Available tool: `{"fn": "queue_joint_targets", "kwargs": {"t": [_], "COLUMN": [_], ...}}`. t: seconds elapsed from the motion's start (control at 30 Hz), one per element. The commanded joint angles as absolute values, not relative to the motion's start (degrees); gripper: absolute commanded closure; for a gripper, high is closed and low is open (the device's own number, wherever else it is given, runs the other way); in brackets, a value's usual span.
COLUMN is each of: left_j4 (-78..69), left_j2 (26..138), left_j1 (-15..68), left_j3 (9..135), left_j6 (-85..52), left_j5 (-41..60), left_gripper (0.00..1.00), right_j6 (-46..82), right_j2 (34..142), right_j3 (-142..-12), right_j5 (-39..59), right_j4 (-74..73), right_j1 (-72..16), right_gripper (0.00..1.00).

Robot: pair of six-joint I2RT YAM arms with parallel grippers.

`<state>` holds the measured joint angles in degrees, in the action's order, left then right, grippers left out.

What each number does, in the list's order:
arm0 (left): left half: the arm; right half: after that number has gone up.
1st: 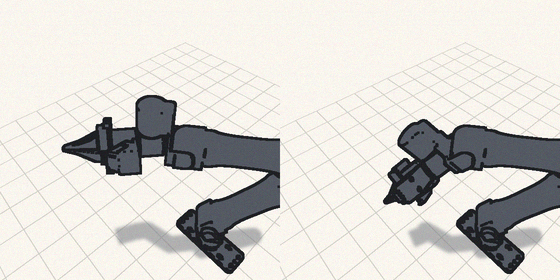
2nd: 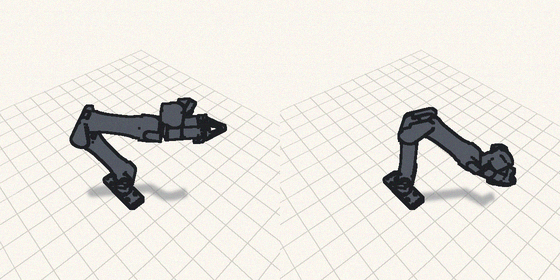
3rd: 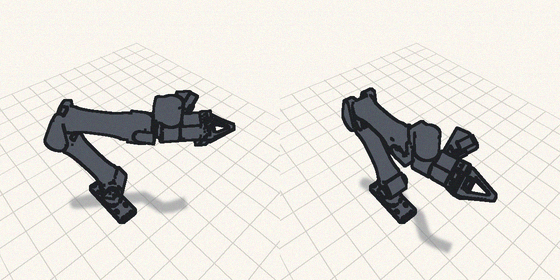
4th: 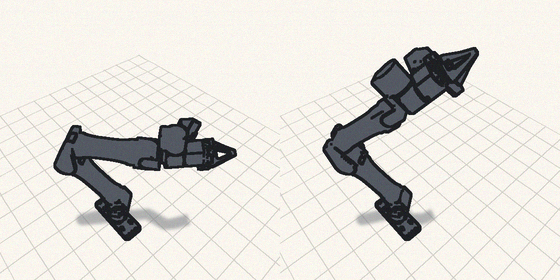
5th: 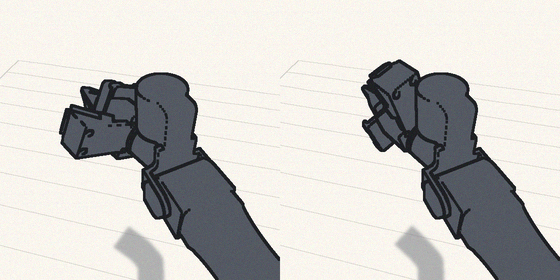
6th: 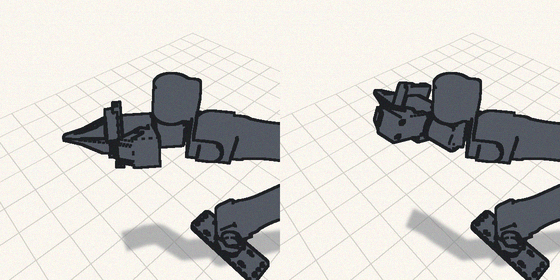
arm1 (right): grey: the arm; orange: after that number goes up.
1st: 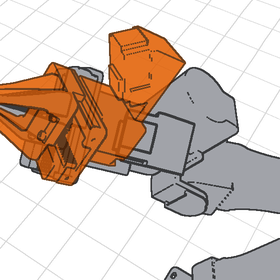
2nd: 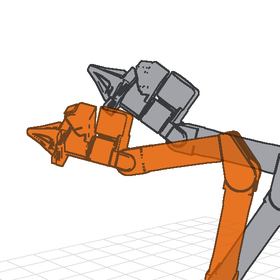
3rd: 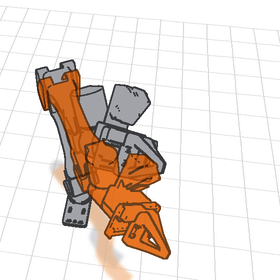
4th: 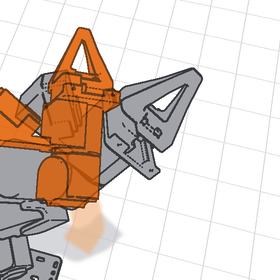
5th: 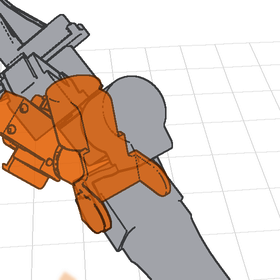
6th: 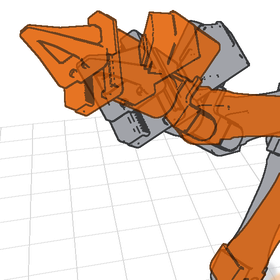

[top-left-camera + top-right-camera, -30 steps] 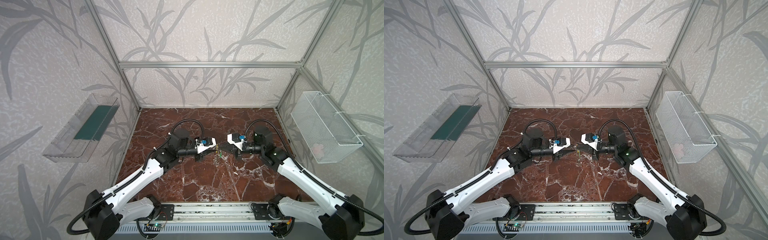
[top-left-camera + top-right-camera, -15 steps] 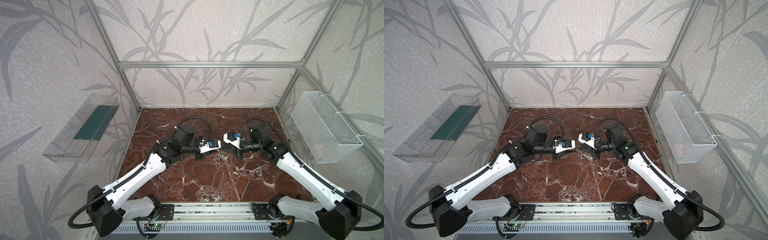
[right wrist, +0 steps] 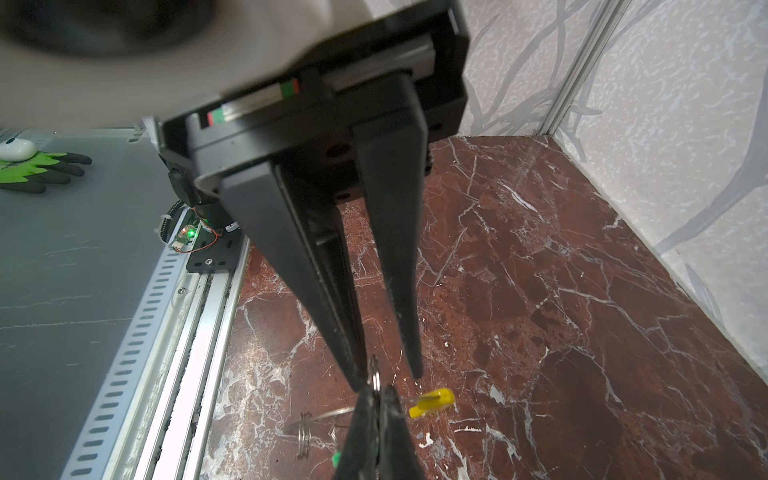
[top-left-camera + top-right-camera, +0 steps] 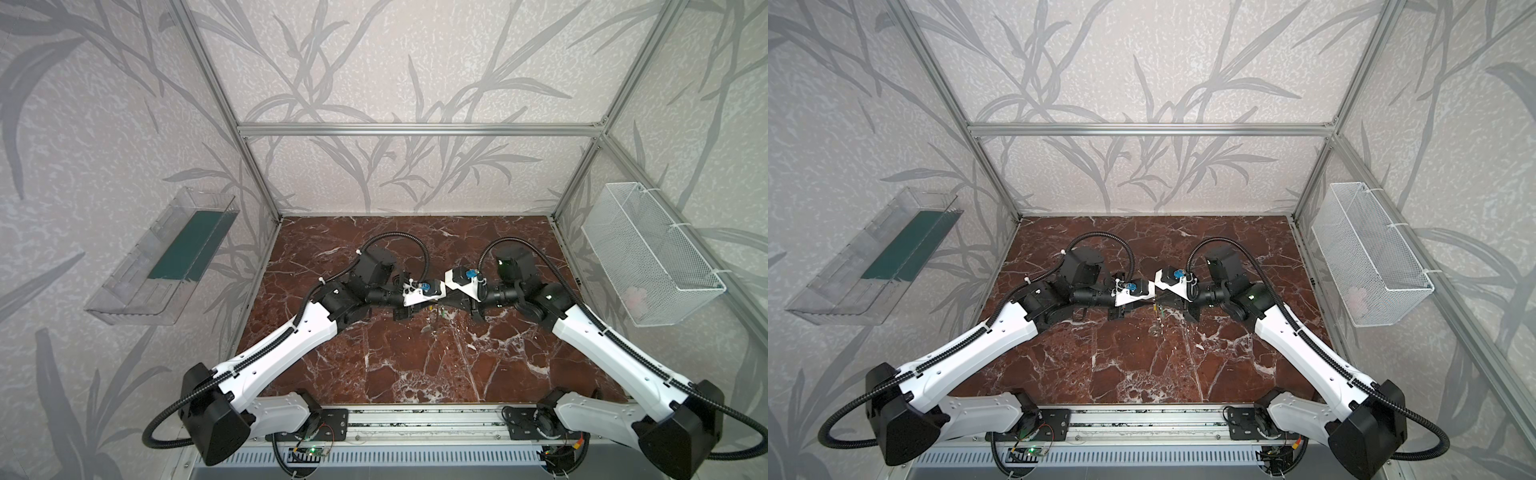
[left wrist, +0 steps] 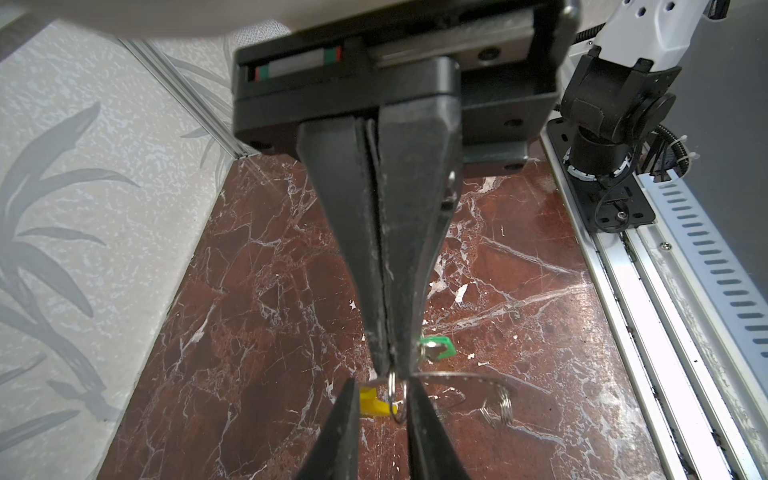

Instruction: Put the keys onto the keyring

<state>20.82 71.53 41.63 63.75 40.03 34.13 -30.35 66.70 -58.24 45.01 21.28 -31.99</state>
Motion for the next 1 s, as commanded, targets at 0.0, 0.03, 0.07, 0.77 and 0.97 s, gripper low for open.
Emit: {"fn": "queue_joint_targets", "kwargs": {"t": [0.0, 0.03, 0.07, 0.77, 0.97], "left_j4": [21.86, 21.81, 21.62, 1.97, -1.67], "left_j2": [72.16, 72.29, 72.41, 69.53, 69.11], "left_j1": [41.95, 42.05, 42.09, 41.5, 41.49], "left_j3": [65.83, 65.92, 65.96, 59.54, 58.14], "left_j6": [41.0, 41.05, 41.0, 28.26, 26.4], "left_j5": [35.46, 35.53, 35.79, 32.76, 34.61], "left_gripper": [0.8, 0.83, 0.88, 1.0, 1.0], "right_j6": [-30.85, -30.85, -30.85, -14.06, -13.51], "right_j2": [65.61, 65.57, 65.57, 58.74, 61.19], "right_j3": [-59.82, -59.83, -59.84, -43.82, -44.68], "right_j5": [45.29, 45.6, 45.96, 39.64, 41.61], "right_j4": [20.44, 20.24, 20.19, -1.18, -3.8], "right_j1": [-32.32, -32.33, -32.35, -27.79, -27.77], "right_gripper": [1.0, 1.0, 1.0, 0.55, 0.67]}}
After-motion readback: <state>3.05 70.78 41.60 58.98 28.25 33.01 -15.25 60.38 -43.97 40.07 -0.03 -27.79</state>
